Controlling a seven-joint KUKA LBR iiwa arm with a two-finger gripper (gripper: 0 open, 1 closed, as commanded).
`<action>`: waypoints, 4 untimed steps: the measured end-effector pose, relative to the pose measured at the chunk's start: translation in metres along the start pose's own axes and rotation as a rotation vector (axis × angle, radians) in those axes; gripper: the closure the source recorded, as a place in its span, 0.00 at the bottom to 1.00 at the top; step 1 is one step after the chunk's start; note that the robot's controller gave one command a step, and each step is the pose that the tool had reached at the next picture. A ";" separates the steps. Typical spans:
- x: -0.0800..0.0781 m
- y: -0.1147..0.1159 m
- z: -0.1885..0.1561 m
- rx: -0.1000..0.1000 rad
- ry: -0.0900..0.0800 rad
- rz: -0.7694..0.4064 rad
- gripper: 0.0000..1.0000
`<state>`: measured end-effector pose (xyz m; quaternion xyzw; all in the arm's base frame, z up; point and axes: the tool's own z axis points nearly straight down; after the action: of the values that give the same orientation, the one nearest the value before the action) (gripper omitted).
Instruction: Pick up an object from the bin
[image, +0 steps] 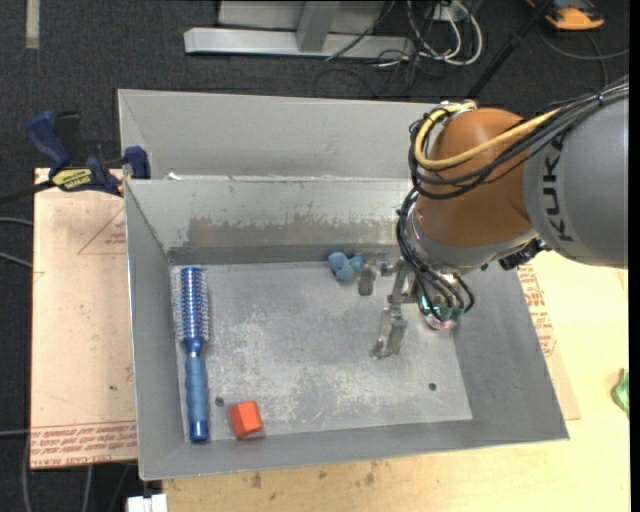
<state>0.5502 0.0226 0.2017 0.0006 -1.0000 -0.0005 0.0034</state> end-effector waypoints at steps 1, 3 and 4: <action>-0.072 -0.001 -0.060 -0.003 -0.015 0.546 0.00; -0.087 -0.122 0.060 -0.001 -0.013 0.633 0.00; -0.102 -0.159 0.098 -0.003 -0.013 0.765 0.00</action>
Offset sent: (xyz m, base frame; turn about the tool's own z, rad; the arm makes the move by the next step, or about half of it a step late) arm 0.0706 -0.0015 0.0579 0.5483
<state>0.6513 -0.1366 0.1032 -0.3725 -0.9280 -0.0006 -0.0032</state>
